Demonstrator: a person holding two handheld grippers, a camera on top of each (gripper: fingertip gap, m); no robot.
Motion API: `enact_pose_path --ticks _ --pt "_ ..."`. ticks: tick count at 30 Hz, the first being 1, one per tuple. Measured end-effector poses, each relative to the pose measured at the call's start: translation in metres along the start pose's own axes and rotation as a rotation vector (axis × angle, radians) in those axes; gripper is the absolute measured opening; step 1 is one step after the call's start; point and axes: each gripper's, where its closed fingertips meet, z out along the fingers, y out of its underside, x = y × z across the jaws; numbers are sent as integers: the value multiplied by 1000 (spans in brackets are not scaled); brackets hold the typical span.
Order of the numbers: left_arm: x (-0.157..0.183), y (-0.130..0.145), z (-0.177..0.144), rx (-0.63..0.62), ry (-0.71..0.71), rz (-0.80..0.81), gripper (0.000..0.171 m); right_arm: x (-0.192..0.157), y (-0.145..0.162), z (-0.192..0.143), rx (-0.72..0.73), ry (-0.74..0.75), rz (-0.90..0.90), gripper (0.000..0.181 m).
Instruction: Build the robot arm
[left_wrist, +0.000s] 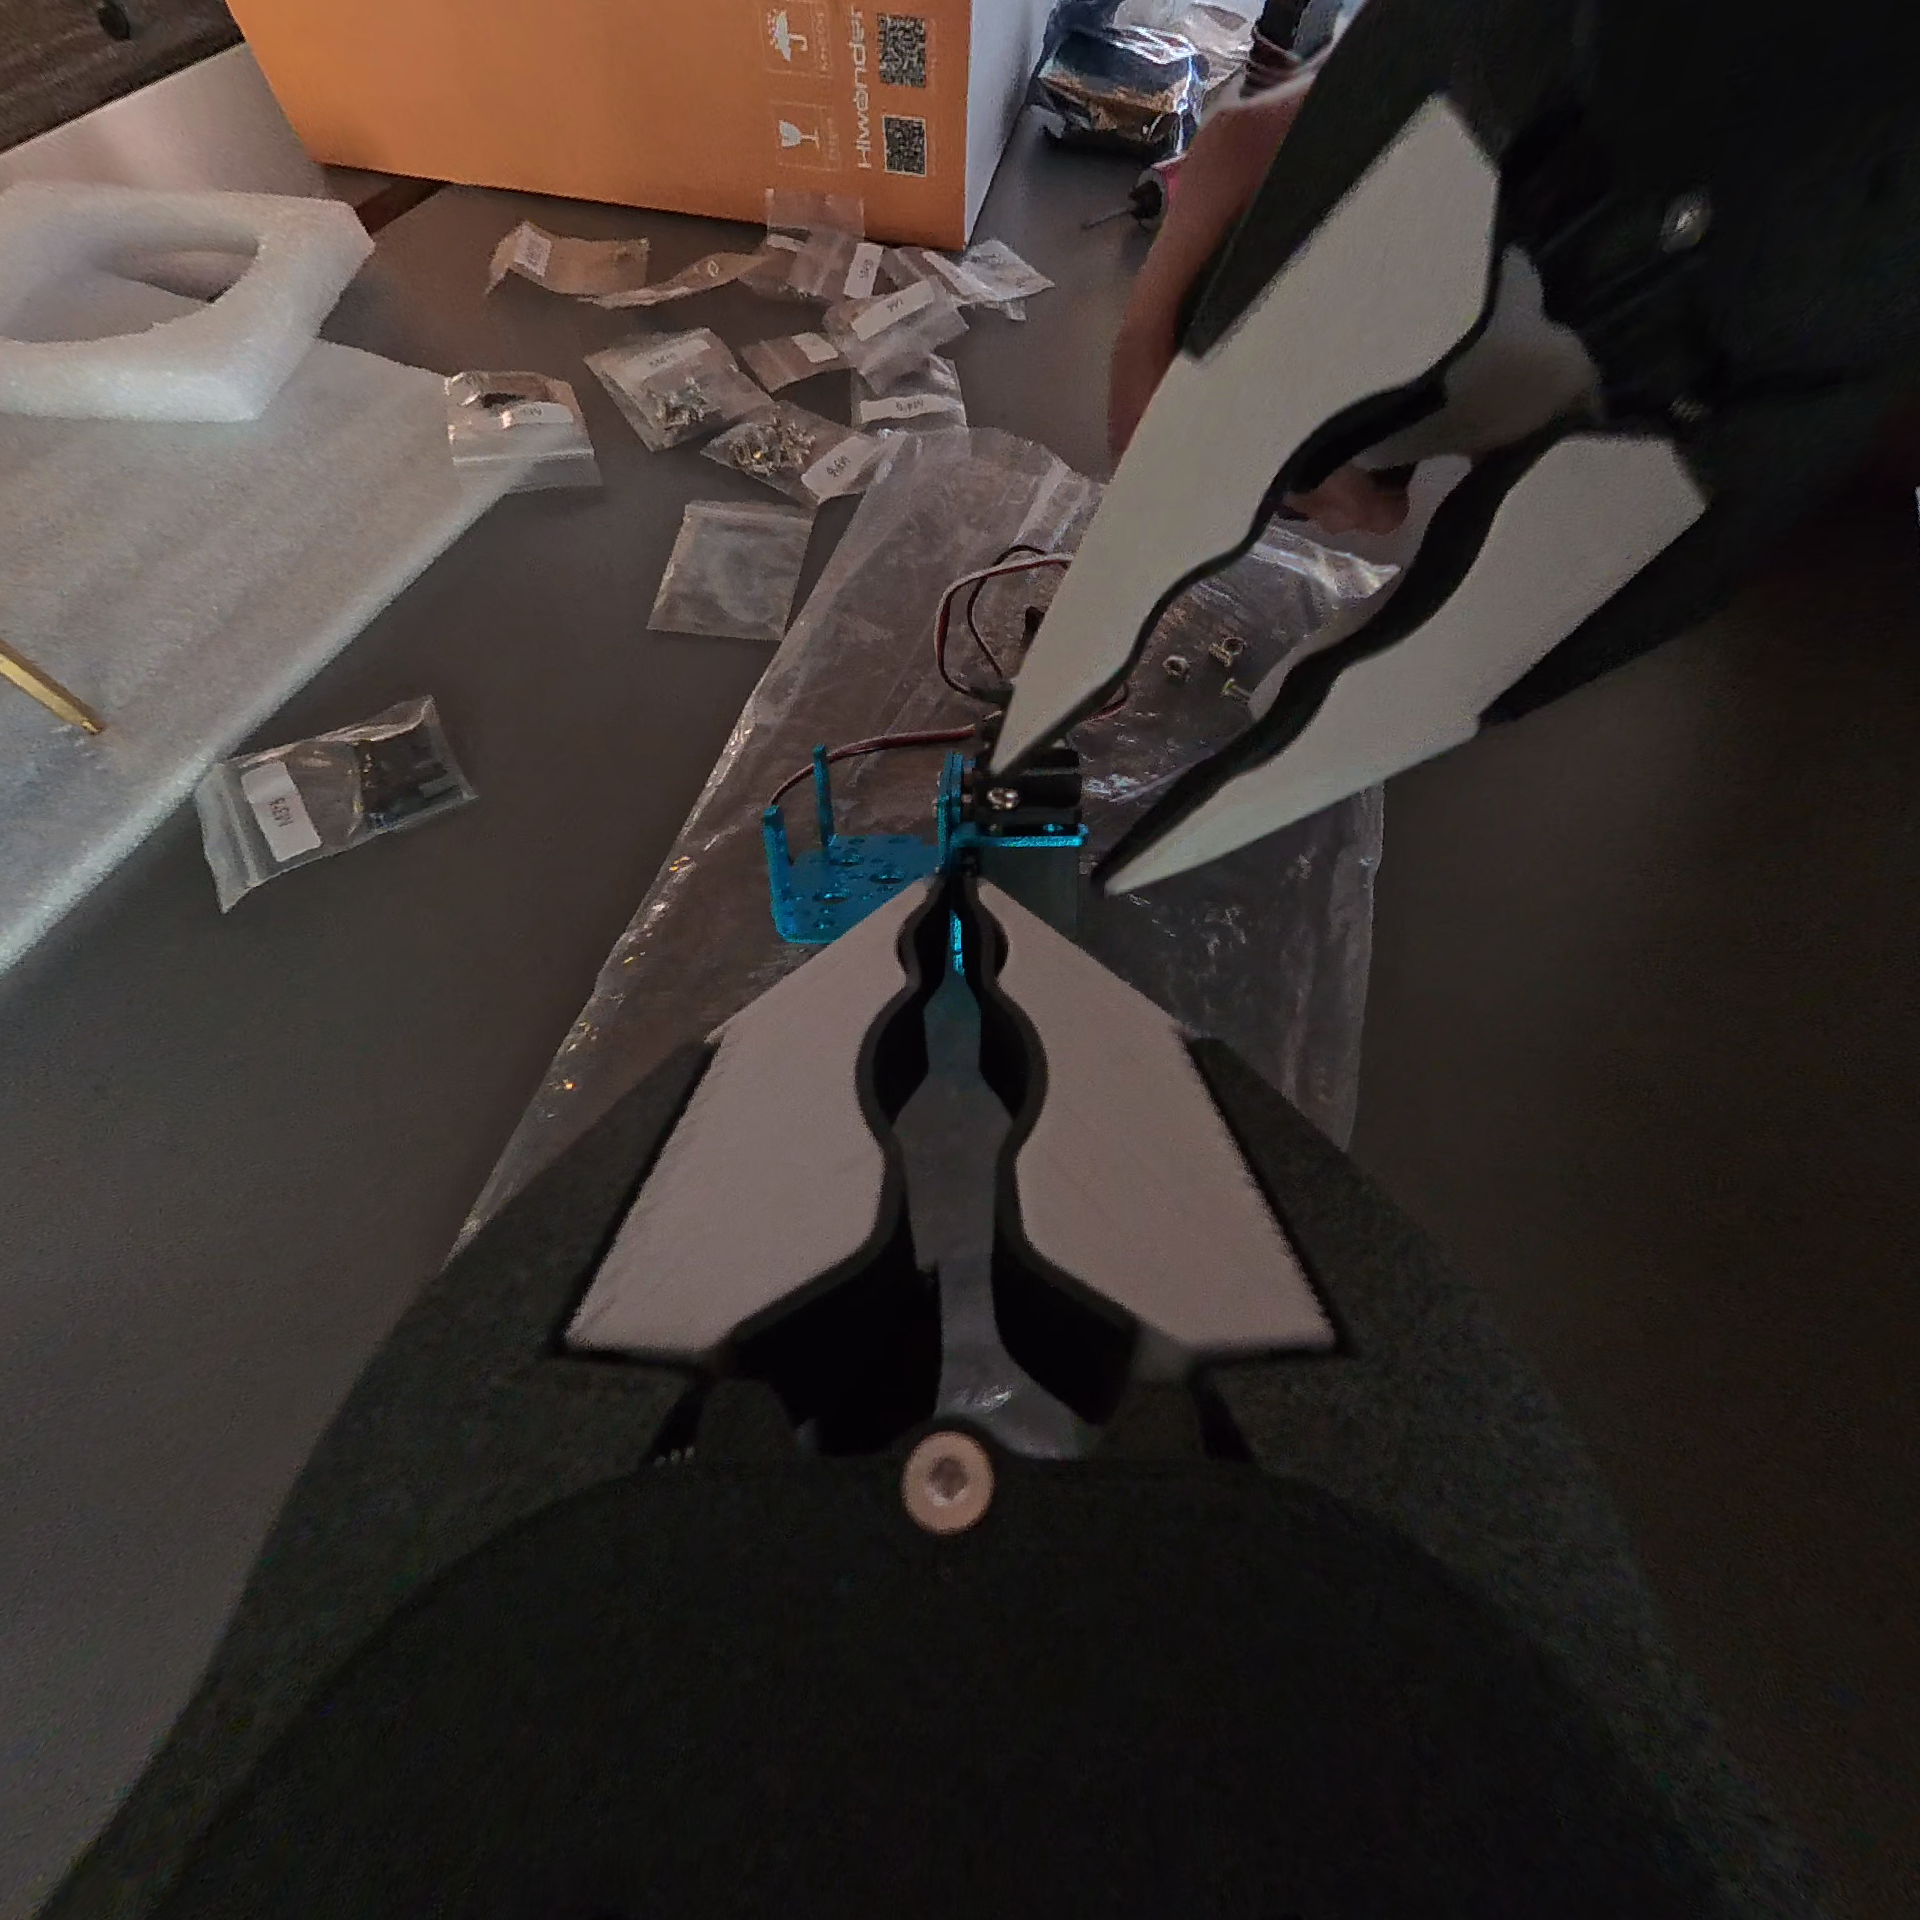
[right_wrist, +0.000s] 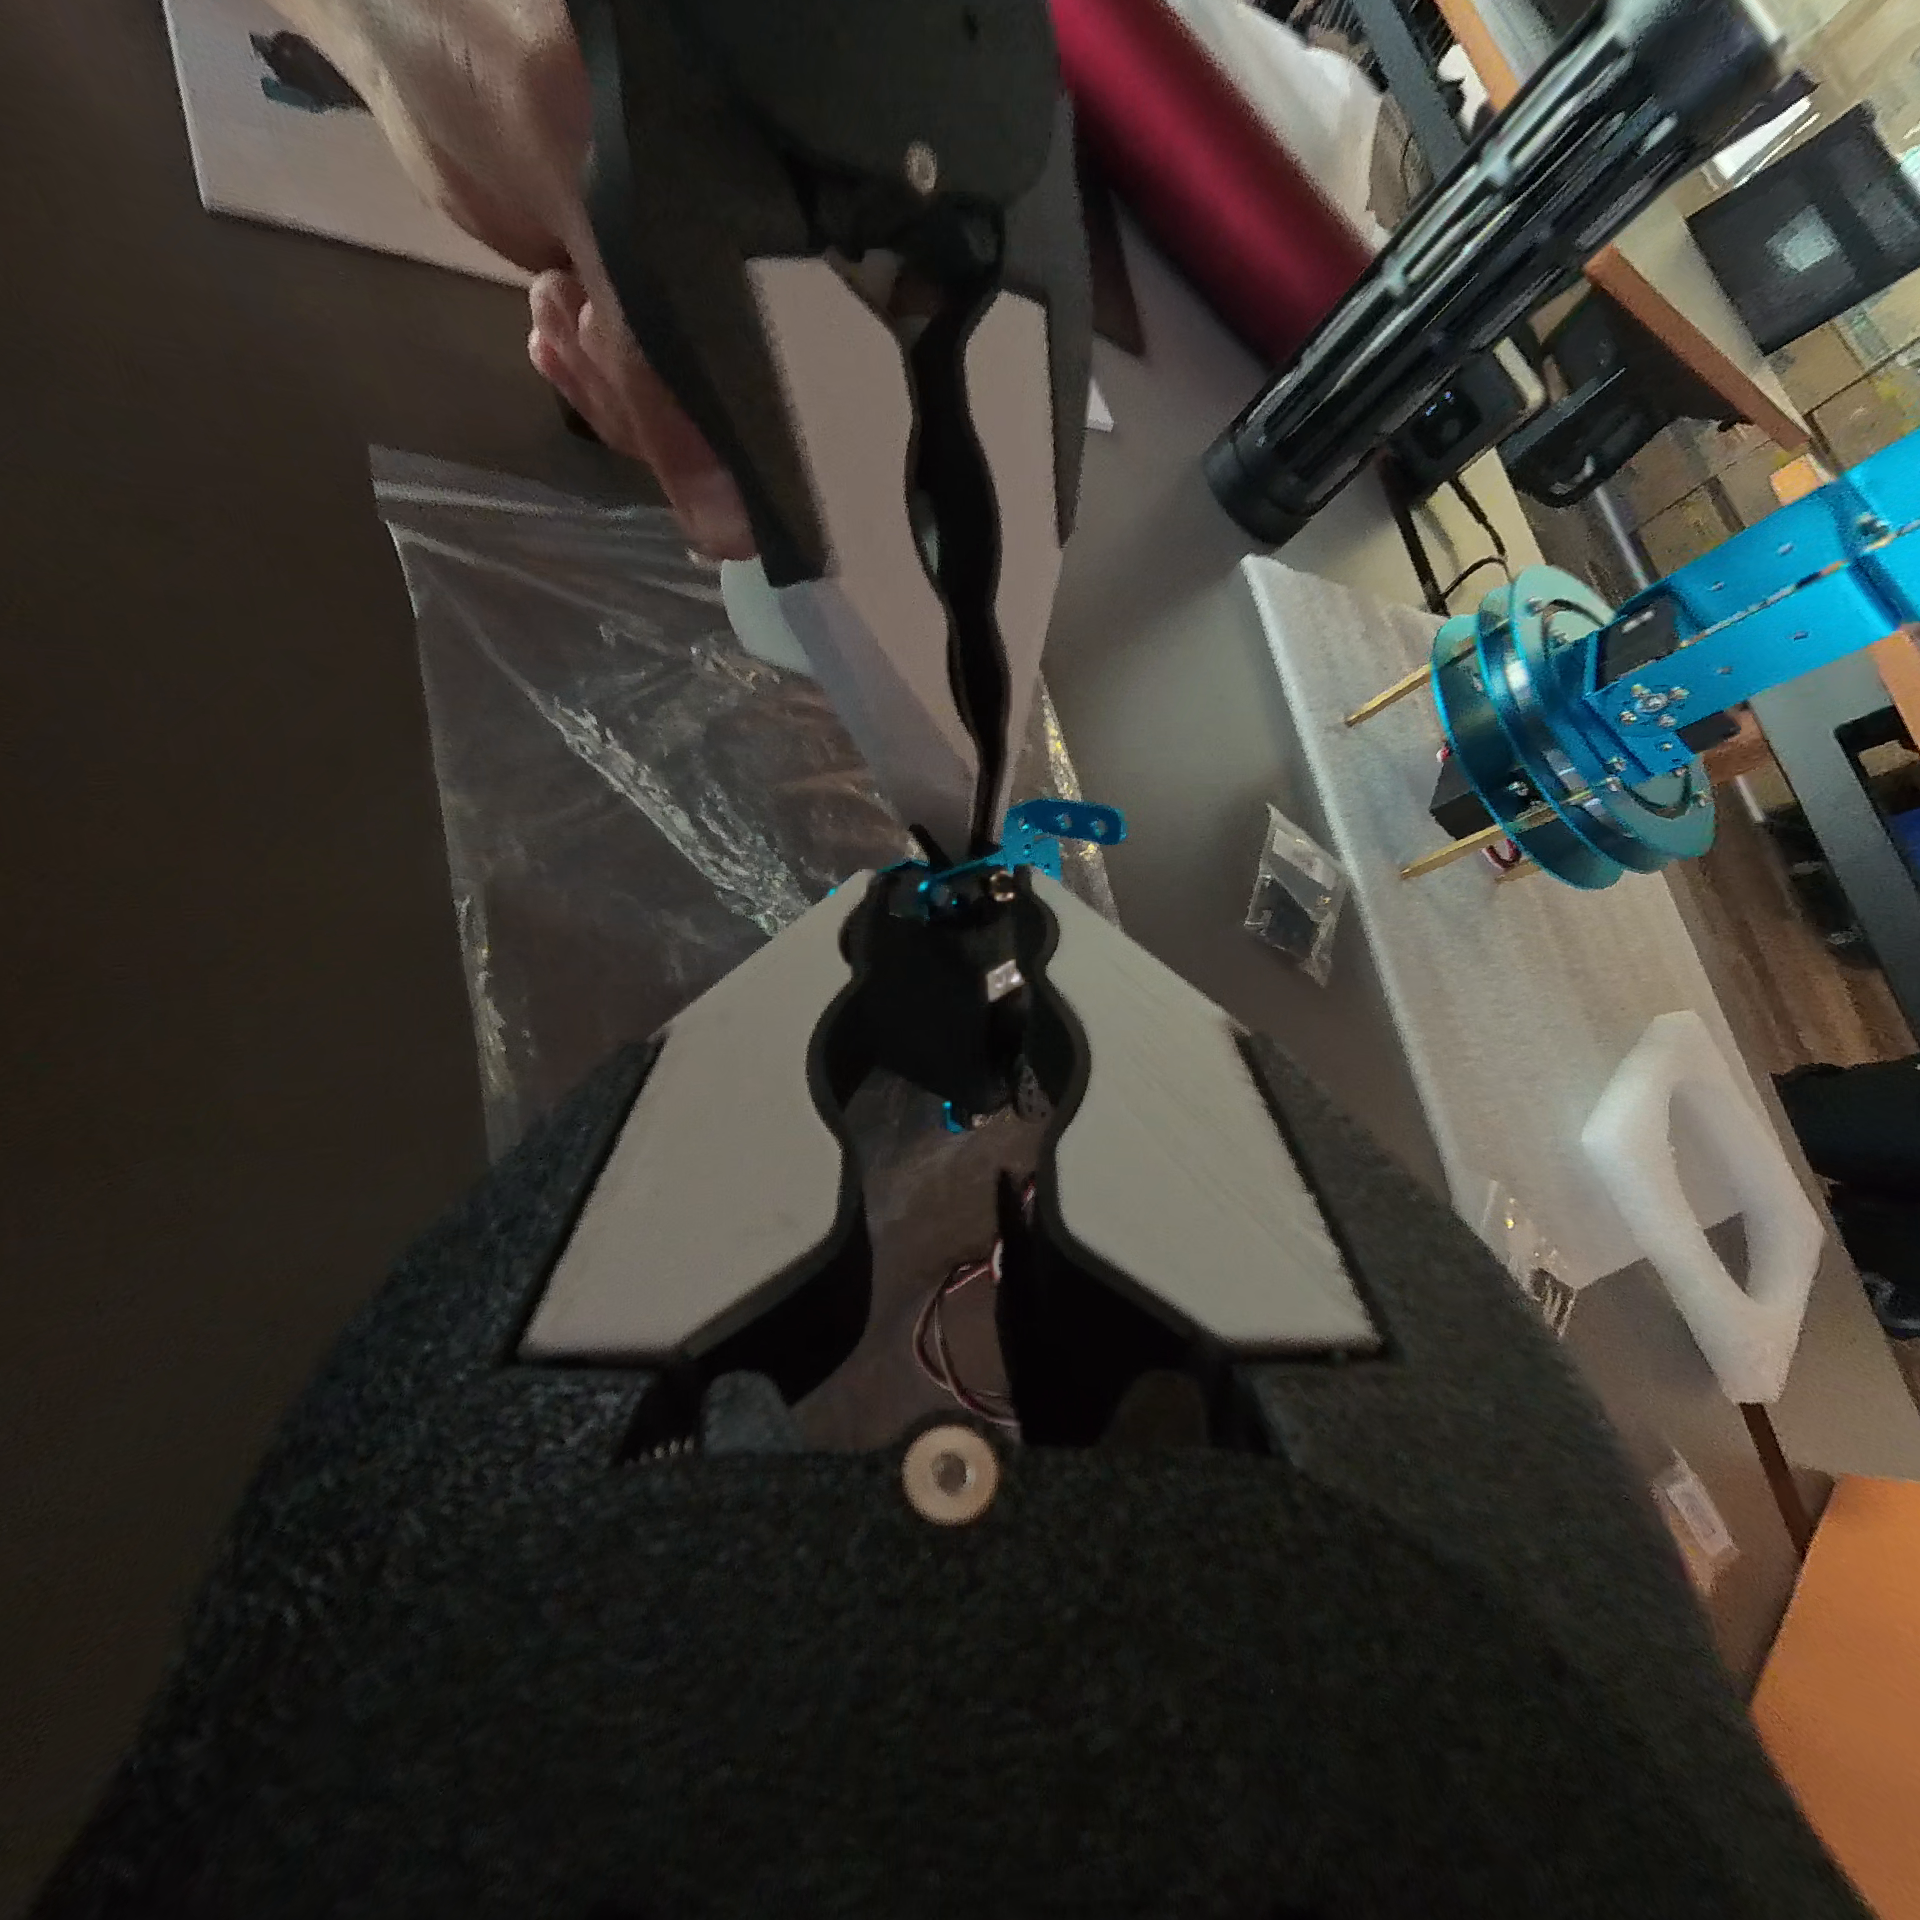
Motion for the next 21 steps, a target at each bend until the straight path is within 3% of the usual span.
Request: enact_pose_path --ticks 15,18,21 --pt "8 10 5 -48 2 85 1 -11 3 10 -42 -2 -26 20" --pt "7 16 4 -79 33 62 1 -1 2 -5 -26 -20 38 37" --pt "5 20 4 -95 53 13 2 19 12 -18 -15 -63 196 37"
